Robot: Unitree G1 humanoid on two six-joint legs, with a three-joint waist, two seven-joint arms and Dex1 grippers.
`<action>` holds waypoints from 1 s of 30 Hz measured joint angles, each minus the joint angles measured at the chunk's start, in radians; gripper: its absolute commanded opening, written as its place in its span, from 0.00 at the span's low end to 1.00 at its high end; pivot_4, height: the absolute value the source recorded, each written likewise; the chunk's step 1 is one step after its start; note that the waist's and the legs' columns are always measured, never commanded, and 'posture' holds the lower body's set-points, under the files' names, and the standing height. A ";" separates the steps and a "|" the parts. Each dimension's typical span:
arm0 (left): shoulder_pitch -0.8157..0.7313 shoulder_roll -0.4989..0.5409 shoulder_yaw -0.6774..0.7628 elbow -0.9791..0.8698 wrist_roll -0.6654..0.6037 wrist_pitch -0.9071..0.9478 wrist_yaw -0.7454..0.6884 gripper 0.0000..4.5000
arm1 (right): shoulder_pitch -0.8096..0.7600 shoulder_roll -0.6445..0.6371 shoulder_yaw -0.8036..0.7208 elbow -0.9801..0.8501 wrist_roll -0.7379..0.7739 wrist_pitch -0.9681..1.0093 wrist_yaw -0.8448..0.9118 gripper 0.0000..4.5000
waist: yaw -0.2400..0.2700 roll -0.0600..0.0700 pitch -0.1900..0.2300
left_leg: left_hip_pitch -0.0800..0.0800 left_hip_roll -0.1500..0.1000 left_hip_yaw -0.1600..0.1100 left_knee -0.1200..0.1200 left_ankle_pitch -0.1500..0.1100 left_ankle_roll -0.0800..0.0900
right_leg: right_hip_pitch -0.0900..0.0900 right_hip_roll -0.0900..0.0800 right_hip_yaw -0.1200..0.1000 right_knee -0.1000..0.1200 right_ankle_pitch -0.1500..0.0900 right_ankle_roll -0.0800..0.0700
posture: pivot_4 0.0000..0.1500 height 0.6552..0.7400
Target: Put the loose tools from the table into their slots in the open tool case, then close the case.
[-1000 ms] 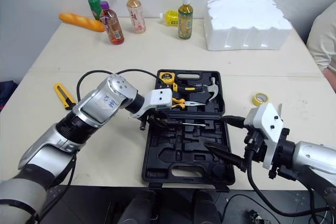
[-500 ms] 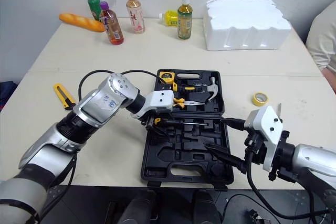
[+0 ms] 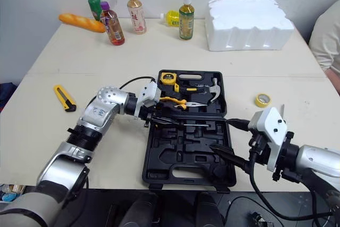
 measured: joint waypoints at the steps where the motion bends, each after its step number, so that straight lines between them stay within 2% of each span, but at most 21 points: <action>1: 0.003 -0.002 0.000 0.008 0.001 -0.002 0.001 0.04 | -0.001 0.000 0.001 0.001 -0.001 0.000 0.004 1.00 | 0.000 0.000 0.000 | 0.000 0.000 0.000 0.000 0.000 0.000 | 0.000 0.000 0.000 0.000 0.000 0.000 | 1.00 0.98; 11: 0.021 -0.062 -0.008 0.065 0.047 -0.040 0.051 0.02 | -0.016 0.000 0.027 0.015 -0.033 -0.001 0.019 1.00 | 0.000 0.000 0.000 | 0.000 -0.001 0.000 0.000 0.000 0.000 | 0.000 0.000 0.000 0.000 0.000 0.001 | 1.00 0.98; 17: 0.019 -0.064 -0.015 0.065 0.072 -0.059 0.051 0.02 | 0.016 0.000 0.016 0.026 -0.051 -0.002 0.035 1.00 | 0.000 -0.001 0.000 | 0.000 -0.001 0.001 0.000 0.000 0.000 | 0.000 0.000 0.000 0.000 0.000 0.001 | 1.00 0.98; 30: 0.003 -0.056 -0.064 0.068 0.136 -0.086 0.076 0.02 | 0.155 0.000 -0.122 0.032 -0.098 -0.022 0.099 1.00 | 0.001 -0.004 -0.006 | 0.005 -0.001 0.000 0.000 -0.003 0.005 | 0.005 -0.001 0.001 -0.002 0.001 0.001 | 1.00 0.98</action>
